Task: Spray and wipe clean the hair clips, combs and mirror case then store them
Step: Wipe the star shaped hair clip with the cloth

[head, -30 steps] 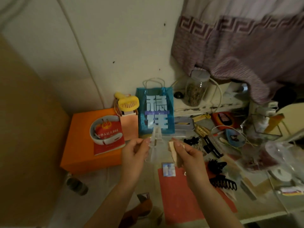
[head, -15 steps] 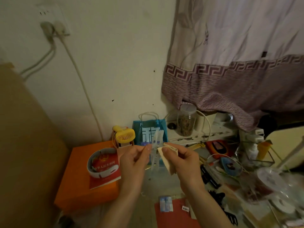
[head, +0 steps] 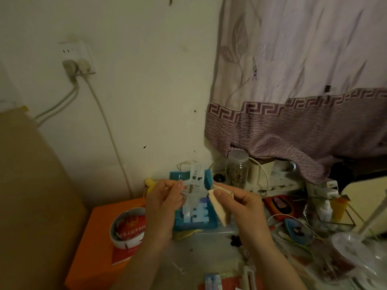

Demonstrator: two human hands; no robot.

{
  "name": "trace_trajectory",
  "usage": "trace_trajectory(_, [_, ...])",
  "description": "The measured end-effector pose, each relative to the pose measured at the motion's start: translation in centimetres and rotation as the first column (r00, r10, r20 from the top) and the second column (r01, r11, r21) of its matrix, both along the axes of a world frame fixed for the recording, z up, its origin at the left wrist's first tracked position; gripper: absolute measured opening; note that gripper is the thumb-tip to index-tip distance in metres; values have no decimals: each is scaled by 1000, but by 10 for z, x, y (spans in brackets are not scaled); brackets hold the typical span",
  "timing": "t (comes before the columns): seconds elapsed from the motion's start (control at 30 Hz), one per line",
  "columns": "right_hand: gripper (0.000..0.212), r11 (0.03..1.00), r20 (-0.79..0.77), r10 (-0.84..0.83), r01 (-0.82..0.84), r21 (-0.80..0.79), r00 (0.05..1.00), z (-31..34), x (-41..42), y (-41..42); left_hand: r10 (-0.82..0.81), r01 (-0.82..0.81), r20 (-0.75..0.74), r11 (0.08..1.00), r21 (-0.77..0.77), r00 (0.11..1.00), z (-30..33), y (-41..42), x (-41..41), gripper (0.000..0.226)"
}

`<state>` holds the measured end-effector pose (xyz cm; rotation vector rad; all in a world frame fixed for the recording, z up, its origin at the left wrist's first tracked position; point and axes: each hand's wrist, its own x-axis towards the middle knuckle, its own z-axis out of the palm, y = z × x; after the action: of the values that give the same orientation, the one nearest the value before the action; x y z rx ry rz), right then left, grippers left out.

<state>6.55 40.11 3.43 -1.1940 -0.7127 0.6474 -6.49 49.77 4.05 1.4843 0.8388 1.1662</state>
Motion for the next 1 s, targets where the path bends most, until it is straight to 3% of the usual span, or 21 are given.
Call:
trace_trajectory(0.2, [19,999,-8,-3,3,43,1000,21,23,5,-103,103,29,995,18,994,25,7,-3,12])
trace_trajectory(0.47, [20,998,-73,-25,30,62,997,36,26,24,-101,103,61,994,-43,993,40,-4,10,19])
trace_trajectory(0.8, [30,977,-44,167,-159,145,985,43,14,28,-158,163,83,985,-52,984,52,-3,17,18])
trace_trajectory(1.0, [32,961,-120,225,-200,190,967,52,19,27,-211,215,81,975,-56,974,60,4,20,16])
